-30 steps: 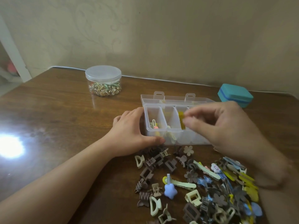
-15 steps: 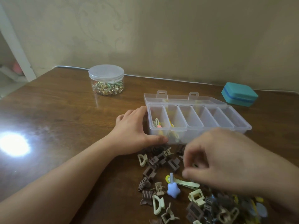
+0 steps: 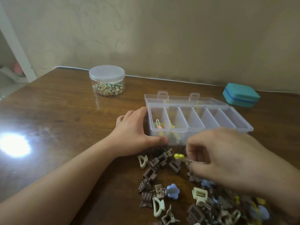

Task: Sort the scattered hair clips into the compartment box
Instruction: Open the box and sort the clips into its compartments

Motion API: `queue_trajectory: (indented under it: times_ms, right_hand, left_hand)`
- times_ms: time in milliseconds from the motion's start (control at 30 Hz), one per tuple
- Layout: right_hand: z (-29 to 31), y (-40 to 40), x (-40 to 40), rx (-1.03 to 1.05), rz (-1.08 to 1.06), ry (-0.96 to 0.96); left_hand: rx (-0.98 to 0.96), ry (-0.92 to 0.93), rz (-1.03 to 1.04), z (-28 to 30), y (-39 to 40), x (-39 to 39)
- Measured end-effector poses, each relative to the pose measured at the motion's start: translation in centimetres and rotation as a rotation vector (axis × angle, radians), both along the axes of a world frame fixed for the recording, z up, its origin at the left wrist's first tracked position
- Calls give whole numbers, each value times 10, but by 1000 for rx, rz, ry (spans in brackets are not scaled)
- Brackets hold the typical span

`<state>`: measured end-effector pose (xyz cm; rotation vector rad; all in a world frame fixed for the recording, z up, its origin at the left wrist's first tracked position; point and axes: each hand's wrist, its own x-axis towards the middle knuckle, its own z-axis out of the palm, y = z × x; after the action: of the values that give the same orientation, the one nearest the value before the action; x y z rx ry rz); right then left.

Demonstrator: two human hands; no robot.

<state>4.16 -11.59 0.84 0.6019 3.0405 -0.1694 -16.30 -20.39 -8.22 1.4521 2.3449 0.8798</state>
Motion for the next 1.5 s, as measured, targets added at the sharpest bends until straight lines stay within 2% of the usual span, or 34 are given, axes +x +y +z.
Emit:
queue_trajectory:
  times_ms: [100, 200, 267, 333, 567, 700, 800, 933, 1067, 1133, 1233, 1367, 1433, 1500]
  right_hand:
    - [1, 10, -3, -178, -34, 162]
    - [-12, 16, -14, -302, -97, 604]
    - [-23, 17, -23, -300, -143, 810]
    - [-33, 20, -30, -260, -174, 856]
    - [-31, 21, -26, -216, -121, 621]
    - [-23, 17, -18, -94, -53, 675]
    - [-17, 11, -14, -101, -18, 588]
    - [-16, 7, -13, -45, 26, 285]
    - [-10, 1, -9, -110, 233, -143]
    - [-9, -3, -9, -131, 319, -227]
    - [-14, -6, -10, -76, 399, -228]
    - [-22, -6, -10, -20, 416, -129]
    - [-18, 0, -10, -76, 378, -68]
    - [-14, 9, -10, -236, 270, 97]
  left_hand:
    - [0, 0, 4, 0, 0, 0]
    - [4, 0, 7, 0, 0, 1]
    - [8, 3, 11, 0, 0, 2]
    - [4, 0, 11, 0, 1, 1]
    - [3, 7, 6, -1, 1, 1]
    - [-2, 9, 13, 0, 1, 2]
    - [-7, 14, 13, 0, 1, 2]
    - [-10, 12, 4, 0, 1, 1]
    - [-6, 14, 14, 0, 1, 2]
    - [-9, 15, 19, 0, 1, 2]
    - [-11, 14, 19, 0, 1, 2]
    - [-11, 9, 17, 0, 1, 2]
    - [-3, 7, 18, 0, 1, 3]
    - [7, 6, 19, 0, 1, 3]
